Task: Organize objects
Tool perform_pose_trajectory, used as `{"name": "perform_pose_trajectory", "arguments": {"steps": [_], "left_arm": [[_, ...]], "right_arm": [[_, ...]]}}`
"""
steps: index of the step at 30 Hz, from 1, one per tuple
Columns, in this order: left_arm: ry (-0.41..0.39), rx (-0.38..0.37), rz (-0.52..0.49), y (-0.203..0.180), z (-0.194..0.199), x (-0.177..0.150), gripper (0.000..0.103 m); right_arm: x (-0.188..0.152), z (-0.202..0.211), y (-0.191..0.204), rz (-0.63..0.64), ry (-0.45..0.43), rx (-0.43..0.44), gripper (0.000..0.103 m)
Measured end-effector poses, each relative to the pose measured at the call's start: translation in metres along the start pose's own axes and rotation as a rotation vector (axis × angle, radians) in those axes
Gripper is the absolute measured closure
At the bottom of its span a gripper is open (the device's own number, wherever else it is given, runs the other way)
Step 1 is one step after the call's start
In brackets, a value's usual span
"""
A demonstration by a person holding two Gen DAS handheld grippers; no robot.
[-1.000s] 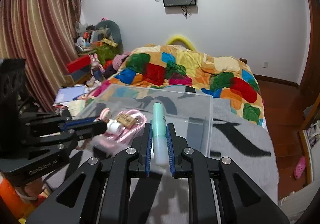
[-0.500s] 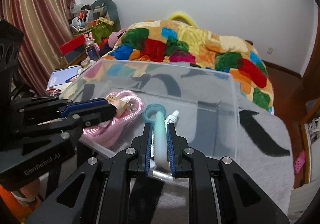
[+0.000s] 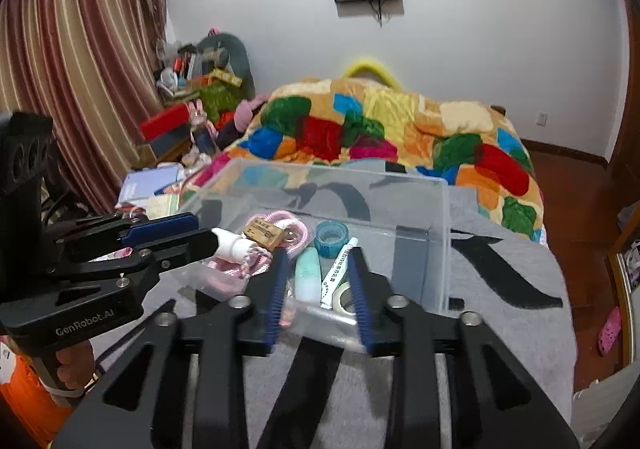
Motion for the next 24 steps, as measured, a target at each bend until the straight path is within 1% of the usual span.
{"name": "perform_pose_trajectory", "arguments": {"steps": [1, 3, 4, 6, 9, 12, 16, 19, 24], "left_arm": [[-0.014, 0.011, -0.004, 0.001, 0.005, -0.003, 0.061], [-0.042, 0.035, -0.018, 0.001, 0.014, -0.008, 0.050], [-0.058, 0.047, -0.025, 0.000, 0.018, -0.010, 0.048], [-0.083, 0.061, -0.034, -0.001, 0.026, -0.014, 0.039], [-0.102, 0.052, -0.029, -0.003, 0.034, -0.021, 0.032], [-0.106, 0.034, -0.017, -0.005, 0.037, -0.030, 0.031], [-0.094, 0.008, -0.003, -0.010, 0.034, -0.041, 0.031], [-0.086, 0.011, -0.002, -0.010, 0.031, -0.046, 0.031], [-0.071, 0.002, 0.014, -0.011, 0.027, -0.051, 0.031]], "right_arm": [[-0.002, 0.007, 0.001, -0.001, -0.018, -0.001, 0.064], [-0.005, 0.015, 0.002, 0.001, -0.043, -0.004, 0.053], [-0.008, 0.021, 0.004, 0.006, -0.058, -0.016, 0.052], [-0.012, 0.028, 0.006, 0.018, -0.075, -0.032, 0.043], [-0.021, 0.037, 0.012, 0.037, -0.097, -0.043, 0.038], [-0.028, 0.042, 0.017, 0.046, -0.105, -0.049, 0.035], [-0.037, 0.041, 0.020, 0.052, -0.106, -0.059, 0.034], [-0.042, 0.038, 0.020, 0.055, -0.102, -0.074, 0.034], [-0.048, 0.036, 0.017, 0.044, -0.097, -0.073, 0.034]]}}
Point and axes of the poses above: each gripper's, at about its wrist camera, not at the fingertips, and z roughly against the way its jaws point, y to its left, x to its top, the point moved 8 cm from there along -z, roughly the way its jaws point, and after that the axes turned 2 degrees about -y, right-handed, at the moved point
